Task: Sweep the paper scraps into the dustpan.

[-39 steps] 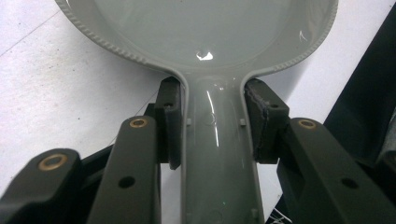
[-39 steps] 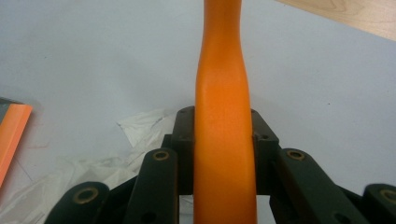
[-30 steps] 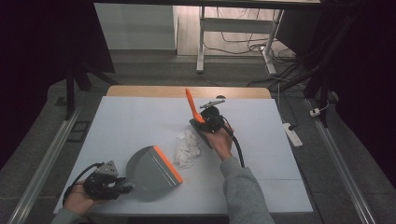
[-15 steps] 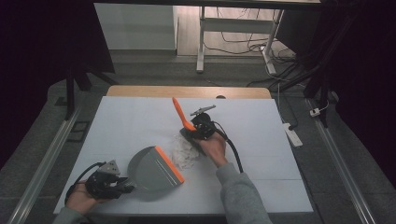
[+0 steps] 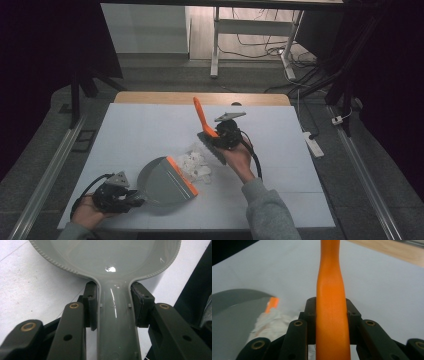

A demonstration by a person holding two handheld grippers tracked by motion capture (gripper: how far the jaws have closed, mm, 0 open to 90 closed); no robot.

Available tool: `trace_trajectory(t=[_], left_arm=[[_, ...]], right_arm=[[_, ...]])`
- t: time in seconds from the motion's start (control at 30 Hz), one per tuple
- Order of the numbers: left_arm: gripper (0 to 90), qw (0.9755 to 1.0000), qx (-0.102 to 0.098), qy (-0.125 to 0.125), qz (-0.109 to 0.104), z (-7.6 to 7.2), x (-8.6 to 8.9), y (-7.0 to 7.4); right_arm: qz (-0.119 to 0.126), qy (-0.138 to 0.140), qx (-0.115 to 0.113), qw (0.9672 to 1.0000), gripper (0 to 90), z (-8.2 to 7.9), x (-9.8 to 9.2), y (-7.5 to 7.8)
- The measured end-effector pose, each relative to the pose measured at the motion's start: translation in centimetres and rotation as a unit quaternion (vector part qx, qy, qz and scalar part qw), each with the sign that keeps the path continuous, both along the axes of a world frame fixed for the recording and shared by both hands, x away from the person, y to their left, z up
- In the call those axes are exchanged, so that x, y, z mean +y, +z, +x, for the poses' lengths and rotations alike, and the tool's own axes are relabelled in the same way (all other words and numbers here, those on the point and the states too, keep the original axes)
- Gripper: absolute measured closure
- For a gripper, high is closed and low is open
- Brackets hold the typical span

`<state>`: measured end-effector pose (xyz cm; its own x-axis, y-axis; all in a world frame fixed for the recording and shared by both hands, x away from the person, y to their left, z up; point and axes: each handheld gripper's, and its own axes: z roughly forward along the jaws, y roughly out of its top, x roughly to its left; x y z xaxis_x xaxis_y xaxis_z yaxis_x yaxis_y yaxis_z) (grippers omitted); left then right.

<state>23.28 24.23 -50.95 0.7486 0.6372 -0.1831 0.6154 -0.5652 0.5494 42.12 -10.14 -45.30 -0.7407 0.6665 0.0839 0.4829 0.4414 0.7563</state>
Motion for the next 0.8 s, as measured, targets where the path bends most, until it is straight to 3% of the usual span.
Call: trace_trajectory(t=[0.13, 0.37, 0.53, 0.8], left_arm=[[61.6, 1.0000, 0.000, -0.002, 0.001, -0.2, 0.3, 0.1], [61.6, 1.0000, 0.002, -0.004, -0.001, -0.2, 0.7, 0.0], [61.6, 1.0000, 0.003, -0.004, 0.000, -0.2, 0.6, 0.1], [61.6, 1.0000, 0.003, -0.004, 0.002, -0.1, 0.3, 0.1]], right_arm=[[-0.015, -0.024, 0.002, 0.9996, 70.4, 1.4, 0.0, -0.5], [-0.056, -0.008, 0.016, 0.9983, 70.4, 3.1, 2.9, -2.1], [-0.064, 0.013, 0.037, 0.9972, 70.4, 2.5, 4.1, -3.3], [-0.070, 0.047, 0.033, 0.9959, 70.4, 0.4, 4.7, -3.4]])
